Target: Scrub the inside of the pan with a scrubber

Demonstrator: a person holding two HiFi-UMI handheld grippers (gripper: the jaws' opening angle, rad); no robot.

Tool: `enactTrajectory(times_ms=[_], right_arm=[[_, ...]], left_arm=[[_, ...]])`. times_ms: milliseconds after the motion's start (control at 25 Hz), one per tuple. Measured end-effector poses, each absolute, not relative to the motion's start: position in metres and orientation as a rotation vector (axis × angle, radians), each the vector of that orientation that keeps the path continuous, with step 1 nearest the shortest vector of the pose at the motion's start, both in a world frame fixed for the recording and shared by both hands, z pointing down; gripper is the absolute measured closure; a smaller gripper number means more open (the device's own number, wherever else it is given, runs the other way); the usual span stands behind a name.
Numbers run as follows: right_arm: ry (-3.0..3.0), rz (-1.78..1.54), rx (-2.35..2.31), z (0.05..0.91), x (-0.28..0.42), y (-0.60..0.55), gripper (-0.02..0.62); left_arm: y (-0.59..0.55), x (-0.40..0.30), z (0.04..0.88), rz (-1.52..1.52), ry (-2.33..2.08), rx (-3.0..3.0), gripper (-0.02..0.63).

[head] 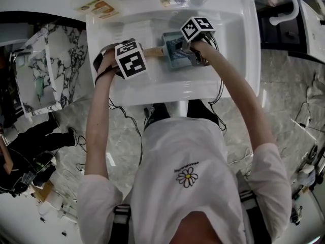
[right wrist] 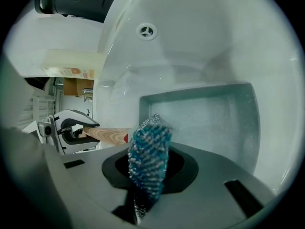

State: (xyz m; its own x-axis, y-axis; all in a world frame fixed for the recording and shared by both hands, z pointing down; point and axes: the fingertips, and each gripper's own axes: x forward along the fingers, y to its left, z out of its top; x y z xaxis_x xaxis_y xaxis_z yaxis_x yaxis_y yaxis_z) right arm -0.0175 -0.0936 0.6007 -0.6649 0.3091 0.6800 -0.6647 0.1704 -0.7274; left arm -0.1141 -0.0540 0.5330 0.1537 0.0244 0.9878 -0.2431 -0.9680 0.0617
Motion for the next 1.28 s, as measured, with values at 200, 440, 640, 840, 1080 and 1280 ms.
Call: enactTrajectory(times_ms=[200,440,640,840,1080,1280], right_arm=[[-1.694,1.62,0.31,0.596,-0.025,-0.09,0.534],[-1.7,1.594,0.303,0.593,-0.026,-0.088,0.534],[-1.726,1.598,0.344,0.584,-0.005,-0.105,0.534],[-1.677,1.485,0.446,0.596,0.046,-0.117,0.534],[-1.585,1.342,0.491,0.622,0.084,-0.109,0.534],[-1.548,1.263,0.49,0.634,0.094,-0.103,0.534]], left_arm=[[-0.053,-0.114,0.533,1.903,-0.214,2.221,0.468],[-0.052,-0.114,0.532,1.896,-0.207,2.218,0.468],[-0.052,-0.114,0.533,1.896,-0.204,2.218,0.468],[-0.051,-0.115,0.532,1.904,-0.205,2.219,0.468],[-0.051,-0.114,0.532,1.905,-0.201,2.213,0.468],[-0.052,-0.114,0.532,1.911,-0.205,2.21,0.468]])
